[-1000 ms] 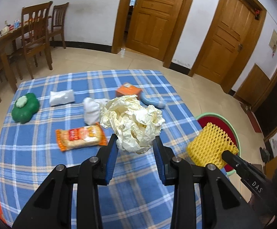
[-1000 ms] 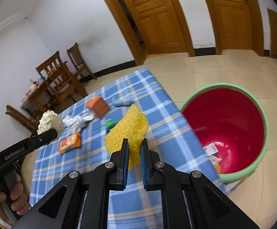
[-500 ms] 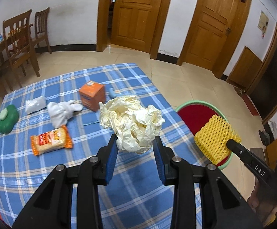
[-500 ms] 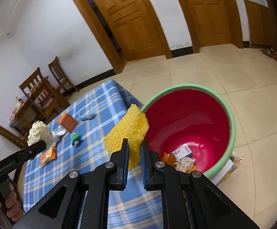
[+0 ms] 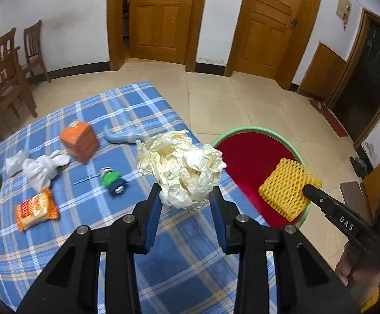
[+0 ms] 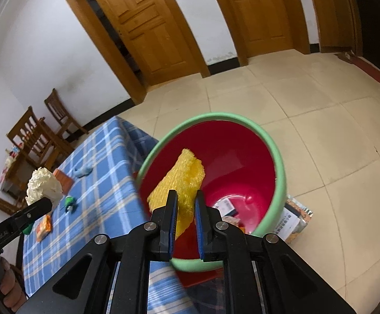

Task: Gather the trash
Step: 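Carry the foam net and crumpled paper over the red bucket, then open the right gripper over the bucket while the left gripper releases the paper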

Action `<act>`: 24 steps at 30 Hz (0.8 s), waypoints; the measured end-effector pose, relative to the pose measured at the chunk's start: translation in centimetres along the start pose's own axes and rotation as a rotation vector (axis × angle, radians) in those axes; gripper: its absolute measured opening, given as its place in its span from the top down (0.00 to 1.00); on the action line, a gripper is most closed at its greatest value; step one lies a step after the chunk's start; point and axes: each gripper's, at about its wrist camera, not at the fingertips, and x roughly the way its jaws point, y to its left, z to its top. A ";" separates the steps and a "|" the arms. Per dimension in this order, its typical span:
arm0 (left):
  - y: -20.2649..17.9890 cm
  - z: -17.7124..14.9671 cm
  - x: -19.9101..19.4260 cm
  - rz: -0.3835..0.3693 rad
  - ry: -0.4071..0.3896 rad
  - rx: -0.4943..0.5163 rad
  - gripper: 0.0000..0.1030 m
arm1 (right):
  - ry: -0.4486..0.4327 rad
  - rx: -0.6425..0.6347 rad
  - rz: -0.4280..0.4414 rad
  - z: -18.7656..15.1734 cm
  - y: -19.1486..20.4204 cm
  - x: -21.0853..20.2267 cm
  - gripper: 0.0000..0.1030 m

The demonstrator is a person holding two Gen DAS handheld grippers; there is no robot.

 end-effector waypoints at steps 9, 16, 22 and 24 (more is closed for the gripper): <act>-2.9 0.9 2.9 -0.031 0.044 0.064 0.64 | 0.003 0.024 -0.015 0.6 -2.3 0.4 0.80; -5.4 1.1 5.4 -0.070 0.081 0.111 0.64 | -0.003 0.039 -0.026 1.0 -3.8 -0.1 0.70; -7.5 1.1 7.2 -0.110 0.108 0.147 0.64 | -0.025 0.074 -0.049 1.1 -5.3 -1.2 0.61; -8.1 1.1 7.5 -0.122 0.109 0.154 0.64 | -0.026 0.084 -0.056 1.2 -5.6 -1.3 0.61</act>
